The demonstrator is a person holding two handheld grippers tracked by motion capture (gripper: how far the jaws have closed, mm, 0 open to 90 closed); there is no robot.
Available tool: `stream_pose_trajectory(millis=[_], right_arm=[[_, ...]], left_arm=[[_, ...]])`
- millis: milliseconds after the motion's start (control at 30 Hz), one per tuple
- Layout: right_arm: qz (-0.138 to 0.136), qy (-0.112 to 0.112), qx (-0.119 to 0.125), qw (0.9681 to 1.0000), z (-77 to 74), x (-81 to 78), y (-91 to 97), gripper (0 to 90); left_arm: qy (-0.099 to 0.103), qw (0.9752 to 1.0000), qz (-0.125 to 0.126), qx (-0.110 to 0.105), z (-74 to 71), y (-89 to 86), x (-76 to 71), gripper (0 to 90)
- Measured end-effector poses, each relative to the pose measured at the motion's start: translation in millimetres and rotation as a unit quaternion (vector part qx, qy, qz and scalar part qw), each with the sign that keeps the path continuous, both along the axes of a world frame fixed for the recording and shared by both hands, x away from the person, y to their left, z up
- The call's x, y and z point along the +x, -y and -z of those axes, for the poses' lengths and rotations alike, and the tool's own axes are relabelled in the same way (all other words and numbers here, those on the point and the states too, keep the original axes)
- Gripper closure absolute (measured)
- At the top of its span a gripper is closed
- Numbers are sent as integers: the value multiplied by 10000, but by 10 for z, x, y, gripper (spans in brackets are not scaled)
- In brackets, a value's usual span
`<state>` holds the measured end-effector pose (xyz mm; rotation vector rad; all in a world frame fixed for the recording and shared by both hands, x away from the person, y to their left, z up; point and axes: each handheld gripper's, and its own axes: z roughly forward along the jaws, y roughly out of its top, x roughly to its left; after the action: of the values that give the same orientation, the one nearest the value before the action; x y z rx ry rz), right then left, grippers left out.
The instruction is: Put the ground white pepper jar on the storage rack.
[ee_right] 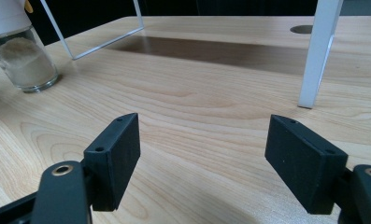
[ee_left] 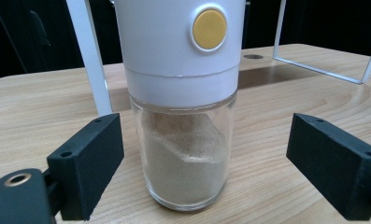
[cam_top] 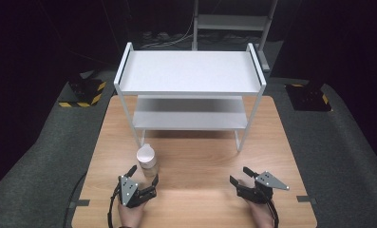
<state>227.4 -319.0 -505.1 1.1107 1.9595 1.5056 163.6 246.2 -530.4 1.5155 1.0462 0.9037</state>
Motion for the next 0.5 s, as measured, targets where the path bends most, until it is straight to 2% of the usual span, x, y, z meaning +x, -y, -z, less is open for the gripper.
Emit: stream_pose_trajectory(millis=[367, 500], right_arm=[[2, 8, 1, 10000, 1, -3, -1, 260], [-2, 13, 7, 10000, 3, -3, 0, 260]], left_arm=[[13, 10000, -17, 4, 2, 2, -1, 109], [17, 10000, -38, -64, 8, -8, 1, 106]])
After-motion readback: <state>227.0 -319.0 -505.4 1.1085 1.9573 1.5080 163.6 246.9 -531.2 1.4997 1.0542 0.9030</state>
